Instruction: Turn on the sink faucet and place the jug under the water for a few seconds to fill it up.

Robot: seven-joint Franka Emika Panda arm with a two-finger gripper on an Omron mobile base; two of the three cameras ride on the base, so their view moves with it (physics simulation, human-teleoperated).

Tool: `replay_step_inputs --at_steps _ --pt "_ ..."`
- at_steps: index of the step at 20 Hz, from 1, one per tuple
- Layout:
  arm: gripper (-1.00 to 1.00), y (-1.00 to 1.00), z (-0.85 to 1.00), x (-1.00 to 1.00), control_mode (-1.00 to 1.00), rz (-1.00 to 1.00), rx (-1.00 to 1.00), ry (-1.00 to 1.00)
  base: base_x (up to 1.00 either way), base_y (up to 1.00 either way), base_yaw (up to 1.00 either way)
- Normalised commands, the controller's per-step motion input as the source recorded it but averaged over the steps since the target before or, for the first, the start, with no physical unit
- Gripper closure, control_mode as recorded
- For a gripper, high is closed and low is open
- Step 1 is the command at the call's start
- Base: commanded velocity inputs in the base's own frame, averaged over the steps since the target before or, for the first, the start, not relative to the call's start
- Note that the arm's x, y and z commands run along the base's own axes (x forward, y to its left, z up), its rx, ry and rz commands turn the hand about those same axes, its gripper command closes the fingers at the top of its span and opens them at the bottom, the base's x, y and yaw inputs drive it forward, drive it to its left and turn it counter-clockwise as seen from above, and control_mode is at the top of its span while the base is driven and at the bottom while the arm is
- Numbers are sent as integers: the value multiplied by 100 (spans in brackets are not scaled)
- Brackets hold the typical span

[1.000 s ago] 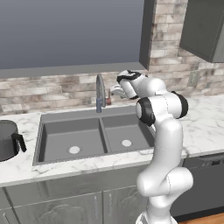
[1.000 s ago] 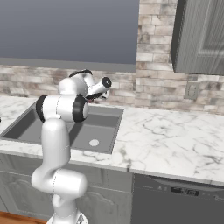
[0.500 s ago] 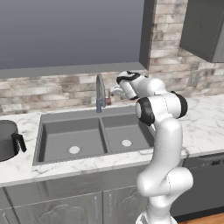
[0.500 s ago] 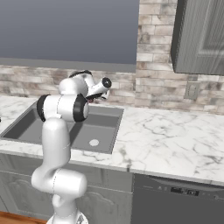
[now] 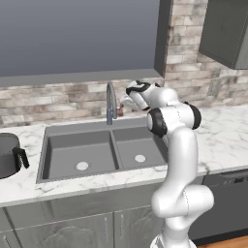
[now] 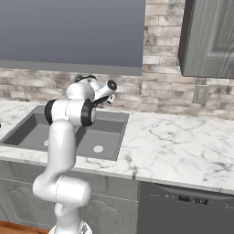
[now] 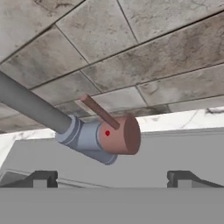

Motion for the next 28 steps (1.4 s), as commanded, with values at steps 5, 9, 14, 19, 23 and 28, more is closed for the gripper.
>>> replay_step_inputs --at_steps 5,9,14,19,23,28 --pt "-100 0 -4 25 -100 0 0 1 0 0 0" --pt "-100 0 -4 17 -100 0 0 0 0 0 0" --pt "-100 0 -25 10 -100 0 0 0 0 0 0" --pt "-100 0 -32 5 -100 0 -1 0 0 0 0" --pt "-100 0 -4 14 -100 0 0 0 0 0 0" --pt "-100 2 0 18 -100 -1 0 0 0 0 0"
